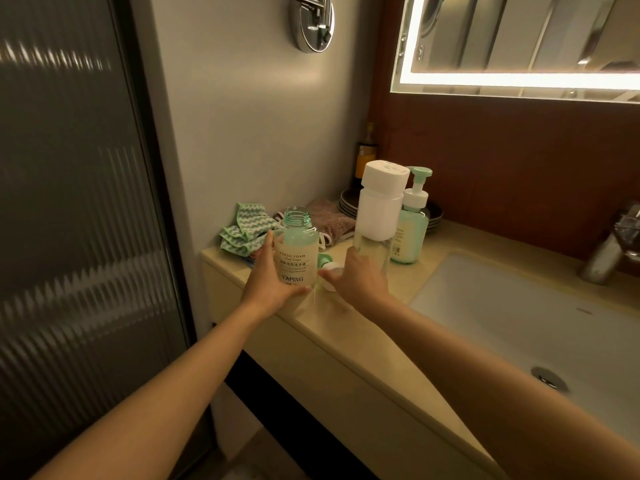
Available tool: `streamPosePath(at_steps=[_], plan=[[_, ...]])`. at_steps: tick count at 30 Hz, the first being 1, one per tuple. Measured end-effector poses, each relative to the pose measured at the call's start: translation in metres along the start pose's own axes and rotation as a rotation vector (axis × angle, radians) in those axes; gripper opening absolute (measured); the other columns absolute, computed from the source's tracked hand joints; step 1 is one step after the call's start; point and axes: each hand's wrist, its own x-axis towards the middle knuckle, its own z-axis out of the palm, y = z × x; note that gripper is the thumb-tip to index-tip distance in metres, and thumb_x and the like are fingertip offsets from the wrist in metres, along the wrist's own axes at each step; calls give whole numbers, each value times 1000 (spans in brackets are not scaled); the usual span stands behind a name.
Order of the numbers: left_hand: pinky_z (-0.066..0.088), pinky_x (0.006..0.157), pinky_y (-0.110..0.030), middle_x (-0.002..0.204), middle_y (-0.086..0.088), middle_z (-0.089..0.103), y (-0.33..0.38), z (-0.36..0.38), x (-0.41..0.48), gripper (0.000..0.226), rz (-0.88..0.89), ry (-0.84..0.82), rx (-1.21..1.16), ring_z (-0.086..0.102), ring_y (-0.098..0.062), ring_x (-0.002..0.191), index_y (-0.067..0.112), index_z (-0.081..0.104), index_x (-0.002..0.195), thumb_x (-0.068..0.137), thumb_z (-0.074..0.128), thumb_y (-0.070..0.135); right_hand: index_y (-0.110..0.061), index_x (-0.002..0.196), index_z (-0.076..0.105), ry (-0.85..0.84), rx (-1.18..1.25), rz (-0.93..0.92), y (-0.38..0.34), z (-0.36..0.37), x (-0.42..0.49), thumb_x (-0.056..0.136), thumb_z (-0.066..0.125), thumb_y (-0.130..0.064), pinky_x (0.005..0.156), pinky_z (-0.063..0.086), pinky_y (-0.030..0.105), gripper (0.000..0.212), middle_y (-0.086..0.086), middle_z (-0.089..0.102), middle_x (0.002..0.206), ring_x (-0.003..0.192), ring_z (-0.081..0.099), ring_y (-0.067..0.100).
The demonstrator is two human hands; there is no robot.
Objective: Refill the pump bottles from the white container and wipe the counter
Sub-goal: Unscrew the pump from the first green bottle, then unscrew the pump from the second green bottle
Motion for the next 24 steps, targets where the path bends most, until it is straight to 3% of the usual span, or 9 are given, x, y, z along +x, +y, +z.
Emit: streamPosePath(at_steps=[6, 12, 15, 18, 20, 24], plan=[[41, 101, -45, 142, -9, 34, 3, 7, -3, 113, -6, 114, 7, 41, -22, 126, 19, 15, 146, 58, 86, 21, -10, 94, 58, 321, 101, -144, 14, -31, -12, 93, 49, -42, 66, 52, 32, 34, 0, 60, 83, 74, 59, 17], [43, 96, -38, 137, -9, 36, 9, 18, -2, 98, 20, 179, 7, 43, -22, 122, 21, 28, 140, 61, 85, 19, -10, 102, 54, 516, 281, 8, 60, -61, 13, 93, 50, -34, 57, 45, 26, 26, 5, 62, 81, 68, 55, 16], [45, 91, -37, 135, -6, 38, 11, 23, -5, 88, 51, 238, -15, 46, -19, 118, 20, 31, 137, 65, 82, 20, -10, 120, 46, 470, 291, 103, 84, -65, 36, 89, 57, -36, 73, 51, 37, 42, 9, 59, 101, 87, 56, 21], [42, 79, -23, 124, -5, 45, 14, 24, -9, 74, 99, 355, -54, 50, -14, 102, 17, 37, 131, 70, 79, 23, -10, 134, 35, 399, 335, 160, 95, -63, 62, 81, 66, -38, 95, 45, 43, 67, 11, 48, 126, 113, 48, 26], [38, 72, -16, 111, -5, 51, 19, 24, -10, 60, 128, 420, -86, 51, -14, 92, 19, 41, 122, 73, 75, 28, -13, 139, 29, 371, 393, 188, 93, -64, 77, 78, 70, -39, 100, 40, 44, 78, 12, 41, 134, 121, 41, 27], [41, 63, -23, 84, 1, 54, 37, 27, -11, 37, 215, 420, -168, 53, -14, 73, 25, 45, 105, 79, 70, 33, -17, 144, 17, 284, 467, 246, 85, -64, 101, 71, 76, -38, 105, 31, 49, 97, 11, 28, 145, 133, 27, 30]])
